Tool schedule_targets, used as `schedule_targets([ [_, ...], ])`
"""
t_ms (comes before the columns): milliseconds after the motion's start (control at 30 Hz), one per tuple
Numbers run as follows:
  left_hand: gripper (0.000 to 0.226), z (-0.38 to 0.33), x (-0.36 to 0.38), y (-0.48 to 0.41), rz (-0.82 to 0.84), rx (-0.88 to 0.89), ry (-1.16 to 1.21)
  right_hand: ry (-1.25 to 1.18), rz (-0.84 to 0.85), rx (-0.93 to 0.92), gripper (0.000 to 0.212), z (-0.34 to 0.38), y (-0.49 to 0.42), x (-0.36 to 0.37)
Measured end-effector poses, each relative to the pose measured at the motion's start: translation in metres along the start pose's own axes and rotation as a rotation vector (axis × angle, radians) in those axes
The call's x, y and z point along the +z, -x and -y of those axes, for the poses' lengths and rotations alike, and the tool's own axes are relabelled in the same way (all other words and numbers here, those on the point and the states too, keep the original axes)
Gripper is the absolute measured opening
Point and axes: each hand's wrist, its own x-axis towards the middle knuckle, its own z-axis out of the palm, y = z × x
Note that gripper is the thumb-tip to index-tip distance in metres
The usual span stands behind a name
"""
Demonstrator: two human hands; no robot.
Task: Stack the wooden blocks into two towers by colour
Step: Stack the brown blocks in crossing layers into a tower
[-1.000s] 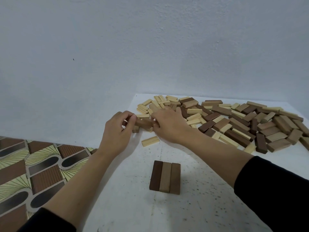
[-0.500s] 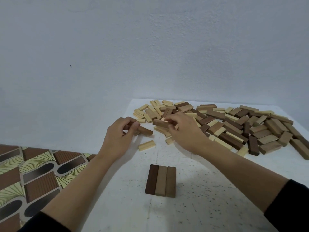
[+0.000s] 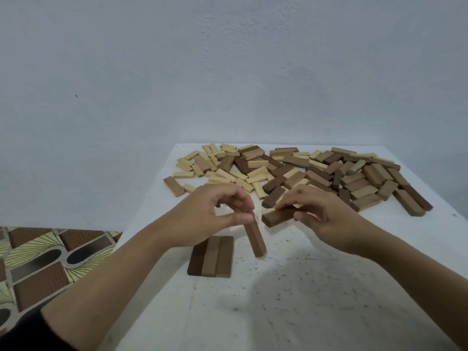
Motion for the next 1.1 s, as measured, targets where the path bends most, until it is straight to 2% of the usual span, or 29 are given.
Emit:
schedule_targets([
  [133, 0.011, -0.008, 0.018, -0.005, 0.110, -0.011, -0.086, 0.094, 0.146, -0.005, 0.040, -0.003, 0.026, -0.009],
  [333, 0.013, -0.002, 0.032, -0.012, 0.073, 0.010, -0.219, 0.135, 0.189, -0.126, 0.040, -0.007, 0.036, 0.001],
  [433, 0.012, 0.003, 0.036, -0.013, 0.084, 0.039, -0.315, 0.172, 0.141, -0.189, 0.033, -0.008, 0.030, 0.010],
  [533, 0.016, 0.009, 0.036, -0.013, 0.070, 0.053, -0.345, 0.160, 0.052, -0.149, 0.022, -0.008, 0.024, 0.018],
  [667, 0.038, 0.009, 0.030, -0.008, 0.097, 0.051, -0.449, 0.242, 0.040, -0.002, 0.024, -0.008, 0.023, 0.019],
  [767, 0.061, 0.005, 0.027, -0.001, 0.239, -0.010, -0.496, 0.232, 0.066, 0.003, 0.026, -0.006, 0.025, 0.021],
  [833, 0.073, 0.005, 0.029, -0.001, 0.267, 0.019, -0.553, 0.227, 0.056, -0.007, 0.027, -0.007, 0.025, 0.022],
  [967, 0.069, 0.007, 0.034, -0.009, 0.215, 0.057, -0.580, 0.288, 0.002, -0.065, 0.034, -0.011, 0.015, 0.027],
  [1100, 0.066, 0.006, 0.036, -0.012, 0.216, 0.041, -0.599, 0.344, -0.137, -0.093, 0.037, -0.020, -0.001, 0.024],
])
